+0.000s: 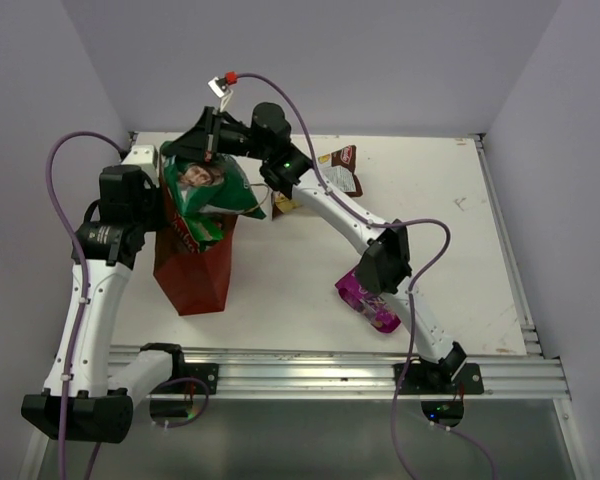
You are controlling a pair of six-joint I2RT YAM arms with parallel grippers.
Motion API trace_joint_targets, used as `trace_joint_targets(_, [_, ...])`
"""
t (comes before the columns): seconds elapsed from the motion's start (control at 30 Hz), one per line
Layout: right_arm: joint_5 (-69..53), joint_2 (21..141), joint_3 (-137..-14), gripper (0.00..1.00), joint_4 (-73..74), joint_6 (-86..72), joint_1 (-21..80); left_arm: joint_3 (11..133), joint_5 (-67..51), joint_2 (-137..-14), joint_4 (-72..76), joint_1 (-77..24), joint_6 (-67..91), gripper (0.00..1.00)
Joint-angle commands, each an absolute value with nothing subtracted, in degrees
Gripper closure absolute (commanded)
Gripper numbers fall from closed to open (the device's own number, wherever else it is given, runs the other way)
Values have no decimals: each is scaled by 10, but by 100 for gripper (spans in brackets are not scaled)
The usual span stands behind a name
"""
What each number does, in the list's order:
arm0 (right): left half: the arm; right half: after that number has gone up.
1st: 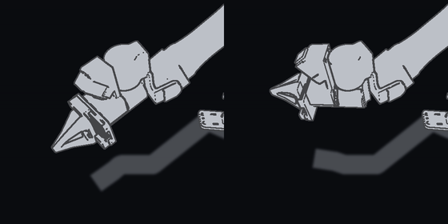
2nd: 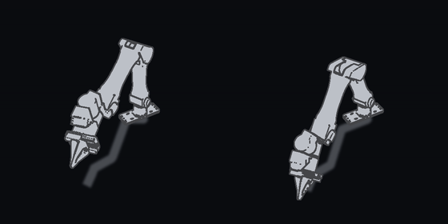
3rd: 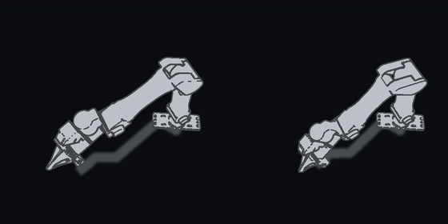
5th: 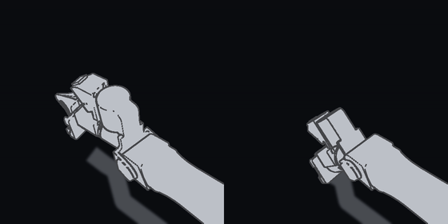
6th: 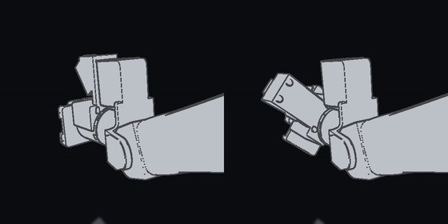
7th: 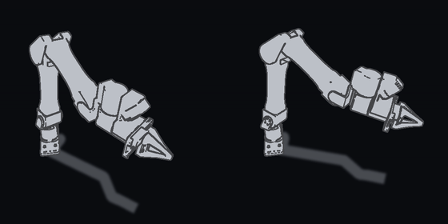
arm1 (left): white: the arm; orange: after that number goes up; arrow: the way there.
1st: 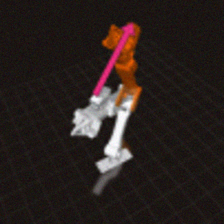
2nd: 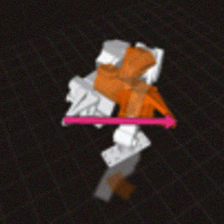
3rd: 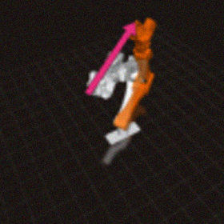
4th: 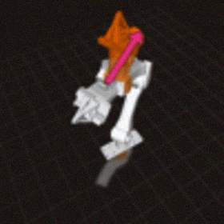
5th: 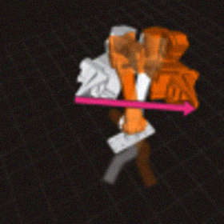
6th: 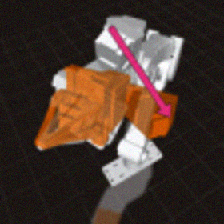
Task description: Place the snacks into the paper bag
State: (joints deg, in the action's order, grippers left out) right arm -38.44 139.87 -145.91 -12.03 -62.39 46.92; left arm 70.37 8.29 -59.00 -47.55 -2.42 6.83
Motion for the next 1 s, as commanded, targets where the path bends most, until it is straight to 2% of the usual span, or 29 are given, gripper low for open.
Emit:
trace_joint_targets(0.0, [-363, 1346, -1520, 100, -118, -607, 468, 695, 80, -584, -459, -28, 64, 100])
trace_joint_targets(0.43, [-320, 1300, -1541, 100, -156, -619, 468, 699, 74, -584, -460, -28, 65, 100])
trace_joint_targets(0.97, [-241, 1304, -1546, 100, -218, -647, 468, 705, 69, -587, -463, -28, 67, 100])
